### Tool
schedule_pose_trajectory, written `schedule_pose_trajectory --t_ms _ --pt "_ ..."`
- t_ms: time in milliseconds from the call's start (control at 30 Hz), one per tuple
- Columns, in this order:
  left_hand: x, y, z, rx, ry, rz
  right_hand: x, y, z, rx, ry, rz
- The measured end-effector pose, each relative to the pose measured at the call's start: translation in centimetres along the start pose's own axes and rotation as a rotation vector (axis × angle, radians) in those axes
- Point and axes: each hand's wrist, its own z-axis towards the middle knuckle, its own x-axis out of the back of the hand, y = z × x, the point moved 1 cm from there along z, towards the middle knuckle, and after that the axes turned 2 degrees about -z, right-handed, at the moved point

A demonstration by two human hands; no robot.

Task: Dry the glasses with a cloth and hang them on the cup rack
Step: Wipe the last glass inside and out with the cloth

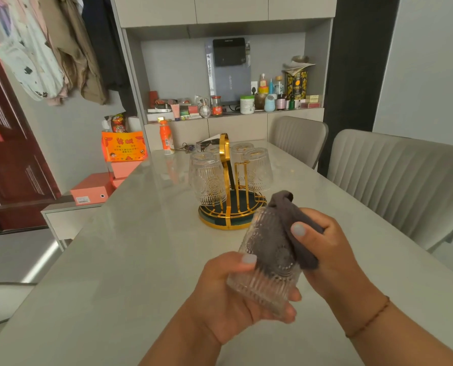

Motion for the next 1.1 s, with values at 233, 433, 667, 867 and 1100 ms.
schedule_pose_trajectory --t_ms 233,433,667,867,1100 --pt "0.0 0.0 0.4 -0.123 0.482 0.721 -0.2 0.2 -0.2 0.019 0.381 -0.359" --pt "0.0 -0.1 0.4 -0.207 0.576 0.938 -0.8 0.4 -0.5 0.052 0.276 -0.457" --pt "-0.2 -0.6 0.2 -0.056 0.06 0.228 0.3 -0.6 -0.6 -0.016 0.081 -0.034" --pt "-0.6 -0.5 0.5 -0.146 0.527 0.86 -0.4 -0.5 -0.8 0.064 0.347 -0.447" --pt "-0.3 0.1 0.3 -0.157 0.339 0.632 -0.1 -0.3 -0.3 0.003 0.127 -0.264"
